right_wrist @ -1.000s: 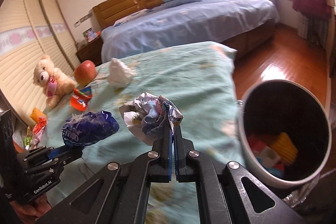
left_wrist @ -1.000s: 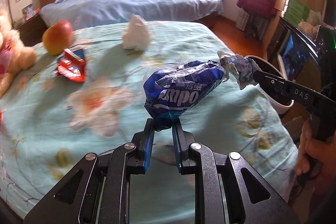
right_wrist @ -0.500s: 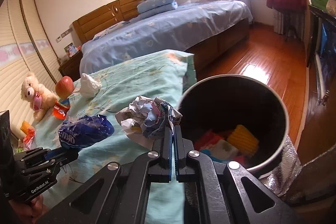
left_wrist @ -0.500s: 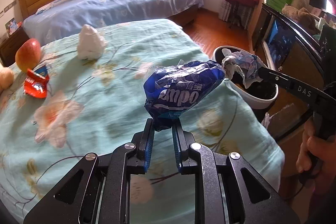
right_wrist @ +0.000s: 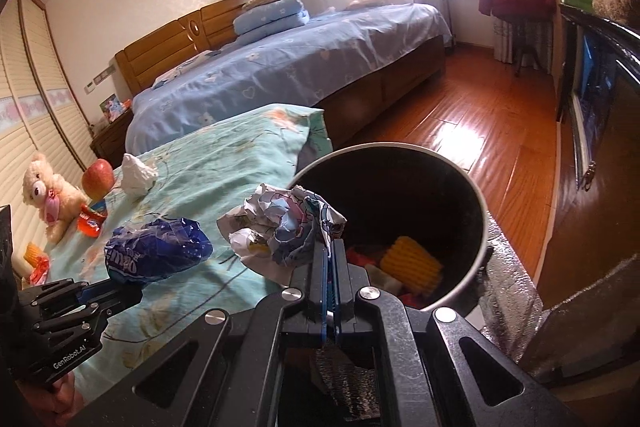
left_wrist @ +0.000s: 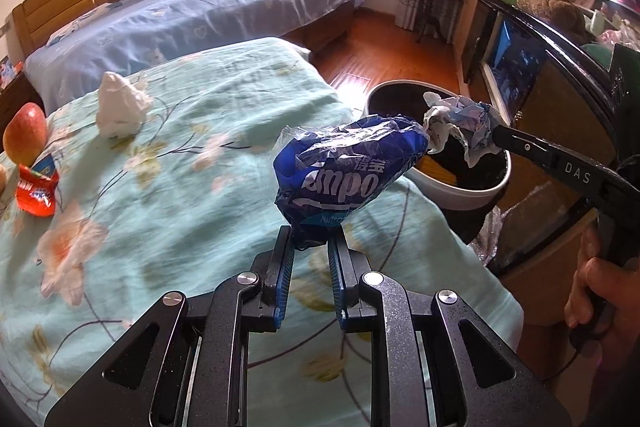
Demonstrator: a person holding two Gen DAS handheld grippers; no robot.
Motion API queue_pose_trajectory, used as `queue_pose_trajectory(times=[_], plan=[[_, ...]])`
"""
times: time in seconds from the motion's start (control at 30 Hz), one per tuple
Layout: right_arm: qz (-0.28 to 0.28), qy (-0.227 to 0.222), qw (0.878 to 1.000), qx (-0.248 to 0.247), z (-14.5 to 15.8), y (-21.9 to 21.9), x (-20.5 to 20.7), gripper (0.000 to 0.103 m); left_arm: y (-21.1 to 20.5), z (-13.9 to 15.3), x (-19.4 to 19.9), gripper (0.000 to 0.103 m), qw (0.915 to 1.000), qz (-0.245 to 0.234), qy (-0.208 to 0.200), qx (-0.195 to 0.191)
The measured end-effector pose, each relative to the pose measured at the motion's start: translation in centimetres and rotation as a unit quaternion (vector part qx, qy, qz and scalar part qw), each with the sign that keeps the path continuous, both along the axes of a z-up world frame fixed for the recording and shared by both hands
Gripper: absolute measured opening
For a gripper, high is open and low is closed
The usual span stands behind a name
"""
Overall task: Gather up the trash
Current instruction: 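Carry the blue bag with the left tool while the right tool carries the crumpled wrapper toward the bin, then open the left tool over the bin while the right tool opens, dropping the wrapper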
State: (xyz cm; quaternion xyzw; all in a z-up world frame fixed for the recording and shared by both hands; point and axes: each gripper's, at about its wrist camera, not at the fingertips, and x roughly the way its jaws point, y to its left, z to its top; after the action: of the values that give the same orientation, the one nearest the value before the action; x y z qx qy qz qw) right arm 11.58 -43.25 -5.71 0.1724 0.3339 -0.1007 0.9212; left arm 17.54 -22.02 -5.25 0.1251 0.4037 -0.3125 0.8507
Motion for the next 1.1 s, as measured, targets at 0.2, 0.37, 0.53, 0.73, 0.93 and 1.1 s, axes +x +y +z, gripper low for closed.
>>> queue_pose_trajectory(times=[0.2,0.37,0.53,0.73,0.93,1.1], plan=[[-0.014,0.003,1.000,-0.003,-0.2,-1.0,-0.3,0.001,-1.2,0.0,0.0,0.016,1.0000,-0.009,0.001,0.002],[-0.025,0.007,1.000,-0.006,-0.5,-1.9,-0.5,0.001,-2.5,0.0,0.2,0.016,0.9998,-0.017,0.002,0.005],[-0.034,0.013,0.999,-0.012,-0.8,-2.4,-0.6,0.001,-3.9,0.2,0.2,0.016,0.9996,-0.027,-0.003,0.012],[-0.043,0.019,0.999,-0.024,-1.0,-3.2,-0.8,0.002,-5.7,0.3,0.1,0.016,0.9990,-0.041,-0.009,0.018],[-0.054,0.025,0.998,-0.032,-0.9,-4.1,-0.6,0.002,-7.4,0.5,0.2,0.016,0.9984,-0.051,-0.013,0.022],[-0.059,0.028,0.997,-0.036,-0.7,-4.6,-0.3,0.002,-8.5,0.3,0.4,0.016,0.9981,-0.055,-0.012,0.026]])
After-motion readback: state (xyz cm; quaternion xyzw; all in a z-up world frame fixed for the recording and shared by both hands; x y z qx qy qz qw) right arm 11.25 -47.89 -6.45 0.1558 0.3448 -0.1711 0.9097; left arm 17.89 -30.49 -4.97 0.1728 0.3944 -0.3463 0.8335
